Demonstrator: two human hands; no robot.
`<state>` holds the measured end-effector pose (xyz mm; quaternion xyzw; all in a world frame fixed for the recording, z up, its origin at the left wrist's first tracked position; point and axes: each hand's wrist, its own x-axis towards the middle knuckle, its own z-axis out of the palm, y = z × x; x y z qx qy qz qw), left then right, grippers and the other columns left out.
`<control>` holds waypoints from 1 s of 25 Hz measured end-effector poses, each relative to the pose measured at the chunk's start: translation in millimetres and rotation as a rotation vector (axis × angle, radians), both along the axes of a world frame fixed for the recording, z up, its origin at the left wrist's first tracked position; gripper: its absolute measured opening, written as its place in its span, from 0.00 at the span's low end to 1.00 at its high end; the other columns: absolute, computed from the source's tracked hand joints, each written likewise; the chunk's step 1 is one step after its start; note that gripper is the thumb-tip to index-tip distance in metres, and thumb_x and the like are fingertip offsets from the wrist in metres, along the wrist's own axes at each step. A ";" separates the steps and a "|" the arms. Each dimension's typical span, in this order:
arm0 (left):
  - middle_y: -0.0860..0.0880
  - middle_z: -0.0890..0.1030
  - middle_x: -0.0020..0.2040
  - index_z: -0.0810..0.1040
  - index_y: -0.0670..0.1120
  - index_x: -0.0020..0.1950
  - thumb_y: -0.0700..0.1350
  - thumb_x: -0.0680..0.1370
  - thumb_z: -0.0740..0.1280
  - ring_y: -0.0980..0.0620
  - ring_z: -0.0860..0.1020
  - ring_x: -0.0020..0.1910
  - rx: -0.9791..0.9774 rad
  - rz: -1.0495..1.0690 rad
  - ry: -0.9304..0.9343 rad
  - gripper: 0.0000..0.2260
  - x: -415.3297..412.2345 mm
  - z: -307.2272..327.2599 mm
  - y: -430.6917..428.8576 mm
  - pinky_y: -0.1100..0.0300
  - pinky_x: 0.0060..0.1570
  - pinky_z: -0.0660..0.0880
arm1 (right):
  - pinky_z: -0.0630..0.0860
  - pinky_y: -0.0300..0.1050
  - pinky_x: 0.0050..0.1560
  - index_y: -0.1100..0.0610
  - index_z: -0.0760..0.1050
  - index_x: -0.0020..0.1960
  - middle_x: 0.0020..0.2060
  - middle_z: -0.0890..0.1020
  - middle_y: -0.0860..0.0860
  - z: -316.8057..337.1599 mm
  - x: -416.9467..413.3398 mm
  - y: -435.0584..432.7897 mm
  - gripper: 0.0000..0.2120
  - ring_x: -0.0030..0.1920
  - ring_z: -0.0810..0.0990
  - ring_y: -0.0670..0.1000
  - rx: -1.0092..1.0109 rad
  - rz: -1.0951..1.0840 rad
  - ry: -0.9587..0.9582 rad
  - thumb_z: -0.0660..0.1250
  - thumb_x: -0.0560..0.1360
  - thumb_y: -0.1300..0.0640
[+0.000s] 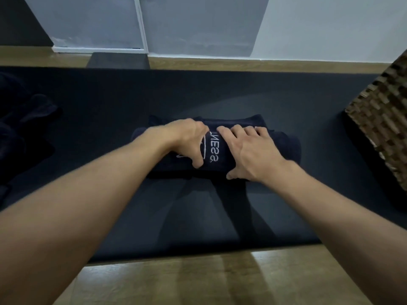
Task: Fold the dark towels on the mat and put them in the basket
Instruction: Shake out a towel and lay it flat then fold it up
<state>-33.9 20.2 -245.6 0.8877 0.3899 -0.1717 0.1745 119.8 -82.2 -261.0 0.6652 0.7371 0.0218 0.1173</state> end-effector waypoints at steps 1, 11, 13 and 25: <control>0.52 0.79 0.46 0.72 0.50 0.50 0.54 0.58 0.80 0.51 0.78 0.45 -0.069 0.039 0.046 0.27 3.3 4.1 6.8 0.53 0.43 0.77 | 0.66 0.55 0.62 0.51 0.58 0.71 0.60 0.73 0.51 -2.7 -1.1 -0.7 0.45 0.58 0.74 0.58 0.047 0.008 -0.019 0.76 0.61 0.44; 0.48 0.77 0.51 0.67 0.47 0.61 0.58 0.63 0.76 0.44 0.77 0.50 0.363 -0.150 0.028 0.33 -1.6 -10.6 -26.3 0.51 0.50 0.74 | 0.71 0.49 0.49 0.50 0.64 0.60 0.50 0.76 0.47 24.2 1.1 46.1 0.35 0.53 0.77 0.55 -0.443 -0.127 0.233 0.79 0.59 0.51; 0.51 0.77 0.46 0.69 0.49 0.57 0.58 0.61 0.78 0.48 0.78 0.46 0.096 -0.042 0.046 0.31 9.5 5.3 1.6 0.53 0.45 0.78 | 0.66 0.57 0.59 0.50 0.59 0.69 0.59 0.73 0.50 14.2 -2.2 33.2 0.46 0.61 0.73 0.58 -0.207 -0.076 0.061 0.79 0.59 0.45; 0.53 0.79 0.48 0.70 0.51 0.60 0.59 0.62 0.76 0.48 0.78 0.47 0.239 -0.085 -0.025 0.32 -9.4 -2.6 -10.7 0.54 0.44 0.69 | 0.77 0.48 0.47 0.48 0.72 0.58 0.46 0.80 0.45 32.3 -1.6 45.3 0.32 0.49 0.80 0.51 -0.404 -0.148 0.437 0.80 0.58 0.47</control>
